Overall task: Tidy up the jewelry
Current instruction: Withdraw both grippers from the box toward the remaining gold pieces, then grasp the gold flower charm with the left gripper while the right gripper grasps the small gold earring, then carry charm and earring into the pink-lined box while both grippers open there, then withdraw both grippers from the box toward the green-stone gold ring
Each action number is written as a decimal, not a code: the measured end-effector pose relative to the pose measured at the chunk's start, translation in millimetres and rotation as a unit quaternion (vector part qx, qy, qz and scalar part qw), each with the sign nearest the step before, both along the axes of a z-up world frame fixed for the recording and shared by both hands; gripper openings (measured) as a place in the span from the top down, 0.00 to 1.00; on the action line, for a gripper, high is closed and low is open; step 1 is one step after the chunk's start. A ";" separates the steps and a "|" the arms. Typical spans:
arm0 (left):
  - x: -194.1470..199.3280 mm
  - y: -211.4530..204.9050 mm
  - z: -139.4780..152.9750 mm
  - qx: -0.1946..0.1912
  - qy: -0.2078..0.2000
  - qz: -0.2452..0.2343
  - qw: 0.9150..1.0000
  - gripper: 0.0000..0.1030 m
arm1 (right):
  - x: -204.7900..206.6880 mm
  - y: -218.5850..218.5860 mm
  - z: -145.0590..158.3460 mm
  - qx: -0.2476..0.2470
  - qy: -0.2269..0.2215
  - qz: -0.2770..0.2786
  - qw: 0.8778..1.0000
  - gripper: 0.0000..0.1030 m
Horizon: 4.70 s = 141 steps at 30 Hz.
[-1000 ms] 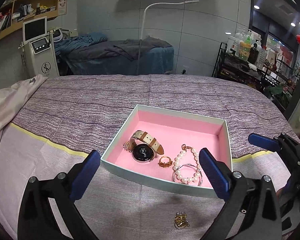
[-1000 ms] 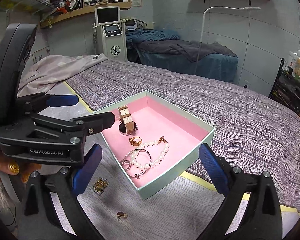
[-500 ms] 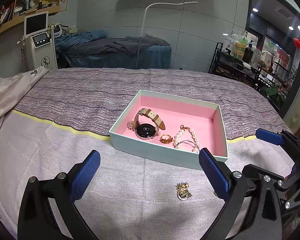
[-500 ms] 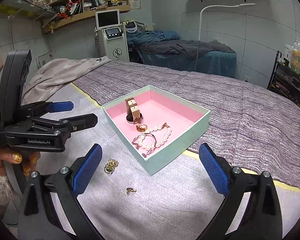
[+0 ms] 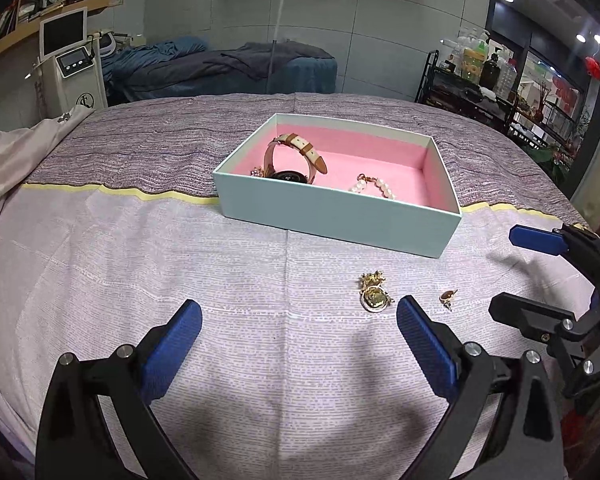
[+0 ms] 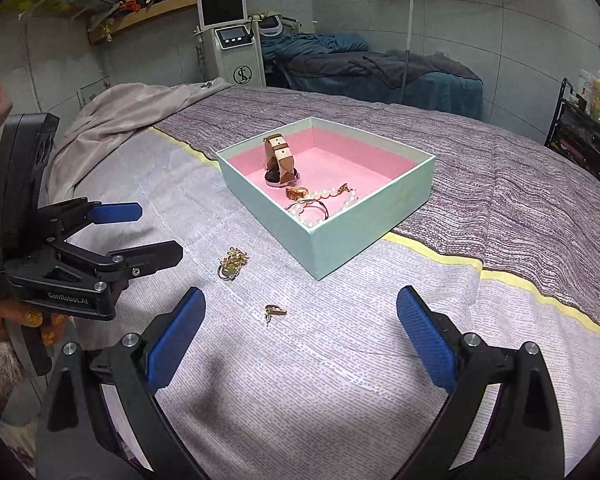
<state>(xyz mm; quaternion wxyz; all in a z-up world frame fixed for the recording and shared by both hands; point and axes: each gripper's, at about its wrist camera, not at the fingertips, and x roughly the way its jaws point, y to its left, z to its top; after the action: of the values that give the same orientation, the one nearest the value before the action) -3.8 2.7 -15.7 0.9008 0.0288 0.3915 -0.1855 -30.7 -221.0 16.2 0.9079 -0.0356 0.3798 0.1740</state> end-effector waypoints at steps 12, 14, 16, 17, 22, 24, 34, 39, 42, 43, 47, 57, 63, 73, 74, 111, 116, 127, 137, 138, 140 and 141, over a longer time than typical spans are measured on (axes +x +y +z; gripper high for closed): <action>-1.5 -11.3 -16.5 0.004 0.034 -0.026 0.999 0.45 | 10.8 32.4 -28.2 -0.047 0.047 0.044 0.997 0.57; -2.1 -13.5 -18.1 0.004 0.036 -0.030 0.999 0.47 | 14.3 34.0 -29.5 -0.051 0.047 0.038 0.997 0.63; -2.7 -16.3 -18.6 0.003 0.037 -0.034 0.999 0.48 | 16.3 32.8 -29.5 -0.051 0.047 0.035 0.997 0.71; -3.1 -17.8 -18.5 0.004 0.036 -0.035 0.999 0.48 | 16.5 31.7 -29.4 -0.049 0.048 0.033 0.997 0.76; -1.5 -26.3 -16.9 -0.003 0.038 -0.046 0.998 0.50 | 15.4 27.9 -28.1 -0.044 0.047 0.034 0.997 0.85; 0.6 -30.8 -15.8 -0.006 0.038 -0.049 0.998 0.50 | 13.4 27.7 -28.1 -0.046 0.045 0.034 0.997 0.85; 22.5 -57.6 -12.5 -0.021 0.046 -0.061 0.997 0.63 | 6.6 18.4 -27.2 -0.026 0.047 0.023 0.998 0.85; 29.4 -67.3 -17.4 -0.013 0.052 -0.057 0.997 0.83 | 7.4 17.8 -27.3 -0.025 0.047 0.022 0.998 0.85; 29.0 -65.5 -16.9 -0.018 0.053 -0.054 0.997 0.83 | 7.6 16.4 -27.6 -0.021 0.047 0.022 0.998 0.85; 28.5 -64.6 -16.2 -0.019 0.053 -0.053 0.997 0.83 | 7.8 16.0 -27.5 -0.019 0.048 0.022 0.998 0.85; 24.9 -53.4 -9.1 -0.036 0.049 -0.044 0.997 0.83 | 7.2 12.7 -25.9 -0.009 0.046 0.021 0.999 0.85; 29.2 -1.3 15.3 -0.129 0.068 -0.016 0.989 0.83 | 3.1 4.5 -8.2 0.015 0.030 0.021 0.999 0.85; 29.9 3.1 22.0 -0.101 0.050 -0.006 0.994 0.83 | 4.7 9.1 2.6 0.010 0.019 0.029 0.999 0.85; 47.0 -10.7 41.1 -0.080 0.020 -0.023 0.996 0.83 | 21.0 23.8 24.4 0.007 -0.008 0.053 0.999 0.85; 50.8 -11.8 44.9 -0.079 0.015 -0.024 0.996 0.83 | 23.8 25.0 26.7 0.006 -0.012 0.055 0.998 0.85; 130.9 -57.3 58.2 -0.031 0.002 -0.045 0.999 0.83 | 98.6 33.0 22.5 -0.040 -0.002 0.035 0.999 0.85; 131.7 -61.5 59.8 -0.021 -0.007 -0.042 0.999 0.68 | 97.1 33.7 20.5 -0.044 -0.008 0.032 0.998 0.80; 121.9 -51.4 71.8 -0.002 -0.070 0.000 0.998 0.06 | 90.2 29.0 24.5 -0.051 -0.039 0.002 0.998 0.08; 105.2 -35.2 67.5 -0.012 -0.063 0.008 0.998 0.06 | 78.2 18.5 27.2 -0.033 -0.042 -0.017 0.998 0.05; 102.8 -33.2 67.7 -0.014 -0.063 0.009 0.998 0.06 | 76.3 17.7 27.4 -0.032 -0.042 -0.019 0.998 0.05; 98.0 -29.0 67.0 -0.016 -0.061 0.010 0.998 0.06 | 71.2 16.0 29.0 -0.031 -0.045 -0.023 0.998 0.05; 95.5 -27.1 67.0 -0.019 -0.060 0.012 0.998 0.06 | 69.5 15.5 30.2 -0.029 -0.046 -0.024 0.998 0.05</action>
<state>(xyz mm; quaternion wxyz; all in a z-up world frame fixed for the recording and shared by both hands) 91.7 -24.4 51.3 0.9252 0.0184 0.3334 -0.1803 38.8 -205.4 46.4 0.9270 -0.0607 0.3430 0.1388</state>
